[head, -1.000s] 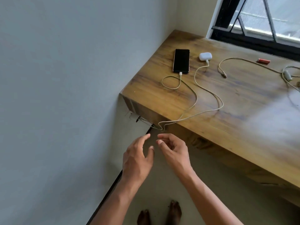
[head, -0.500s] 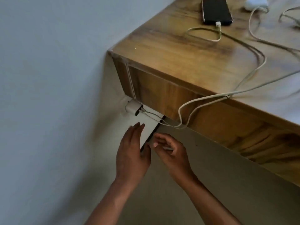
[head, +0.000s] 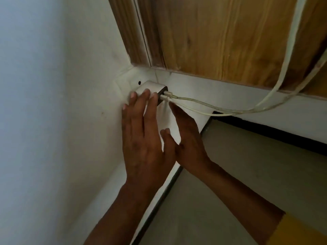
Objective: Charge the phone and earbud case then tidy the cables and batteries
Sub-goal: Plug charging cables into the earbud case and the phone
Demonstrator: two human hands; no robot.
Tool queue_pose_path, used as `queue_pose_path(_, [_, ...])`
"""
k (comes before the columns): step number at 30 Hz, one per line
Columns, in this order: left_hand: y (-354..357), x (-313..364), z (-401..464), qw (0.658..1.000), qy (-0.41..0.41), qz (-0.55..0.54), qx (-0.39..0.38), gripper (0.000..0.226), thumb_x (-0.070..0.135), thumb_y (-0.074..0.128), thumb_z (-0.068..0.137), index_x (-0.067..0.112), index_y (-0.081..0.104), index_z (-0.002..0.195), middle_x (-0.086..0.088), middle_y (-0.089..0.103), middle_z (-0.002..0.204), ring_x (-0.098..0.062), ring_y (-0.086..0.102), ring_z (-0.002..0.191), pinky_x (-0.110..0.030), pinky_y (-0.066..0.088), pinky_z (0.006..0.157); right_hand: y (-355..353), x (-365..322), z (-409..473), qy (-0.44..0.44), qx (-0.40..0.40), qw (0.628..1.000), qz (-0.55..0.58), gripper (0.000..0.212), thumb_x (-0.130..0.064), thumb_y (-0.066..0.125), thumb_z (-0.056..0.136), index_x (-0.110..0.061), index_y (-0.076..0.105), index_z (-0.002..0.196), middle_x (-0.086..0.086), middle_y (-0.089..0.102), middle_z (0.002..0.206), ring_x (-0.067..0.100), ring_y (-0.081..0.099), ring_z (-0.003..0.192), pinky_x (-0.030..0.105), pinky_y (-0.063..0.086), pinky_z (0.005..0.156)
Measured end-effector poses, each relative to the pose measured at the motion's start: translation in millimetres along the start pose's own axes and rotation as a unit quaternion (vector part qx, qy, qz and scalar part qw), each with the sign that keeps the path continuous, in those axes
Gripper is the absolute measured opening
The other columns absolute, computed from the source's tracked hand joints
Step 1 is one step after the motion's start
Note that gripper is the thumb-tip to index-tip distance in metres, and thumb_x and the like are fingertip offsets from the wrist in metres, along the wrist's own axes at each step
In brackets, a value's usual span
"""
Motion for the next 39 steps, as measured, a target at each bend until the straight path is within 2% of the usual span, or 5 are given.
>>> queue_pose_path(3, [11,-12,11,0.998,0.040,0.031,0.042,0.065,0.005,0.068,0.092,-0.004,0.046,0.153,-0.022,0.045,0.160,-0.038,0.035,0.155,-0.056,0.022,0.129,11,2,27,-0.089,0.058,0.994,0.008,0.069,-0.030,0.061,0.105,-0.009,0.031,0.162,0.010,0.034,0.169,0.021,0.029,0.157,0.018,0.019,0.124])
queue_pose_path(8, [17,-27,16,0.987,0.074,0.069,0.122,0.044,0.001,0.062,0.103,0.008,0.059,0.146,-0.021,0.052,0.156,-0.038,0.045,0.149,-0.054,0.030,0.123,26,5,53,-0.218,0.115,0.969,-0.012,0.070,-0.025,0.061,0.104,-0.010,0.024,0.161,0.022,0.031,0.168,0.032,0.027,0.158,0.056,0.028,0.126])
queue_pose_path(14, [20,-25,16,0.981,0.072,0.044,0.177,0.041,-0.002,0.059,0.103,0.011,0.063,0.142,-0.020,0.054,0.154,-0.035,0.050,0.146,-0.051,0.035,0.120,31,16,63,-0.250,0.135,0.957,-0.066,0.072,-0.026,0.066,0.100,-0.009,0.032,0.160,0.020,0.028,0.170,0.032,0.024,0.159,0.055,0.026,0.125])
queue_pose_path(17, [20,-26,18,0.981,0.072,0.041,0.173,0.046,-0.005,0.061,0.101,0.013,0.062,0.143,-0.019,0.052,0.156,-0.033,0.047,0.149,-0.051,0.034,0.121,30,13,66,-0.247,0.152,0.953,-0.082,0.070,-0.029,0.066,0.099,-0.013,0.035,0.160,0.018,0.028,0.170,0.029,0.025,0.158,0.046,0.024,0.126])
queue_pose_path(39, [8,-28,17,0.988,0.090,0.026,0.122,0.042,0.011,0.055,0.107,0.015,0.059,0.149,-0.011,0.048,0.161,-0.025,0.042,0.153,-0.045,0.031,0.123,38,14,61,-0.207,0.154,0.962,-0.091,0.068,-0.041,0.054,0.105,-0.019,0.030,0.165,0.010,0.021,0.174,0.028,0.021,0.160,0.055,0.032,0.118])
Point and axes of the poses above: each hand's wrist, its own z-axis towards the middle knuckle, its own y-axis out of the palm, x = y × z, the point moved 5 cm from there along z, towards the middle knuckle
